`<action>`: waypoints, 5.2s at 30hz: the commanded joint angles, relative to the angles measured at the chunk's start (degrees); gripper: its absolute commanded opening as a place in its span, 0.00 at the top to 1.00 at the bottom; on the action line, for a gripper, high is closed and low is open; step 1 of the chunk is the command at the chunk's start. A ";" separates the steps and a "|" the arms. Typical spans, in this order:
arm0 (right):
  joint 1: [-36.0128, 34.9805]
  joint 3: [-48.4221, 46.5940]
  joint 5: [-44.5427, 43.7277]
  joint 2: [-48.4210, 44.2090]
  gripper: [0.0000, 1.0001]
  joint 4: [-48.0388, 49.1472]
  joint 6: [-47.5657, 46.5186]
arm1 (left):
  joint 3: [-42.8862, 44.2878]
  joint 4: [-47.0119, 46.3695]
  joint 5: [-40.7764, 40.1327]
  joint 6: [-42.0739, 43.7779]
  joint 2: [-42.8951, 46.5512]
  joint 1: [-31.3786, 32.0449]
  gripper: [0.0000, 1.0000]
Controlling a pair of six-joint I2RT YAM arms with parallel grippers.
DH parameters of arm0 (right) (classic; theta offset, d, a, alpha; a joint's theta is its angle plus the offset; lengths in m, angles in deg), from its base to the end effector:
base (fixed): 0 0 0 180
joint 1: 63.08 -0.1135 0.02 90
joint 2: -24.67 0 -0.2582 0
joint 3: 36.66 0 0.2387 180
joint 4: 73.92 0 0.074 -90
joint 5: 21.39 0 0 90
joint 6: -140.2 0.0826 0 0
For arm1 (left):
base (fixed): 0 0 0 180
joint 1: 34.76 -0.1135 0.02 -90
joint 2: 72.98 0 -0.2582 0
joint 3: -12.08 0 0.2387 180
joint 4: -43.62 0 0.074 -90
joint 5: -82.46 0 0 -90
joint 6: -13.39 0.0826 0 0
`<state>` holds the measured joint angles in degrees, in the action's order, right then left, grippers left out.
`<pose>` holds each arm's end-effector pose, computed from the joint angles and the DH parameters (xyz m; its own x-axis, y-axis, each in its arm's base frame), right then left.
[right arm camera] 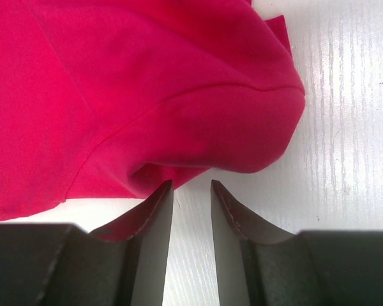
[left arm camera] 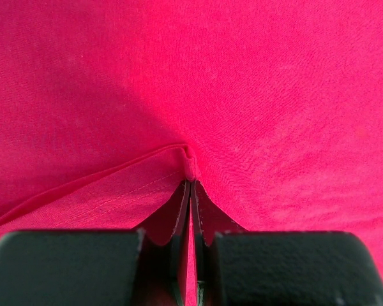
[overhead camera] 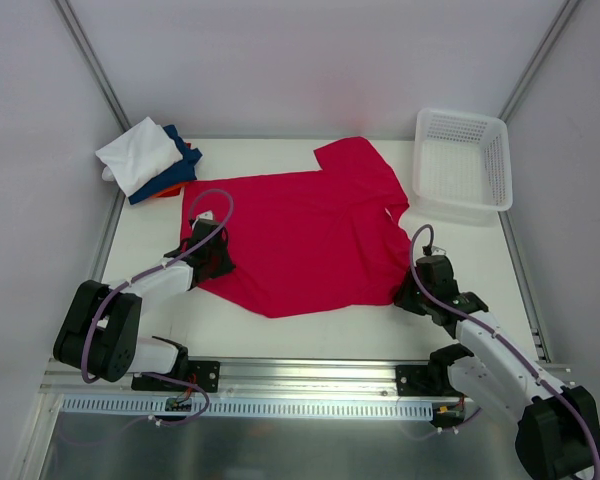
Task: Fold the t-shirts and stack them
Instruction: Flatten the tshirt out, then fold the tshirt
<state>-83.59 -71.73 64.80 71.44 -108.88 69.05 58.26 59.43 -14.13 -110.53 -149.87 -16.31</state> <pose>0.1745 0.0594 0.1395 -0.7438 0.0659 -0.6651 -0.0703 0.9819 0.1760 0.2630 -0.0777 0.1298 -0.7048 -0.3492 -0.6175 -0.1854 0.9309 -0.3149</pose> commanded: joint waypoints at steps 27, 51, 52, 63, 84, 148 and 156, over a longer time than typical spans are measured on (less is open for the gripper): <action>-0.32 -4.27 0.30 9.39 0.66 4.05 -0.66 | 1.17 2.26 -1.15 0.07 -0.73 0.61 1.00; -0.58 -8.49 -0.58 4.58 0.99 -0.60 -1.80 | 1.52 5.33 0.70 -0.36 4.98 0.61 1.00; -0.76 -9.01 -1.10 3.87 0.99 -1.82 -1.97 | 1.17 5.86 0.53 -0.45 7.25 0.53 1.00; -0.76 -12.62 -2.69 -1.94 1.00 -7.45 -2.50 | -2.00 20.18 -5.01 -5.99 30.71 0.61 1.00; -0.76 -21.58 -6.82 -0.80 0.99 -9.31 -6.63 | -3.14 43.74 -21.70 -20.40 55.96 0.61 1.00; 2.93 -44.70 -5.77 44.28 0.99 6.17 -14.02 | 4.42 9.38 -29.01 -7.58 8.86 -5.89 1.00; 3.02 -46.99 -6.03 47.72 0.99 6.43 -14.11 | 9.16 7.97 -27.87 -6.08 2.44 -6.77 1.00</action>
<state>-81.14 -115.68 59.03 118.28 -104.11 55.41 64.14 69.44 -42.04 -118.42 -145.98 -22.45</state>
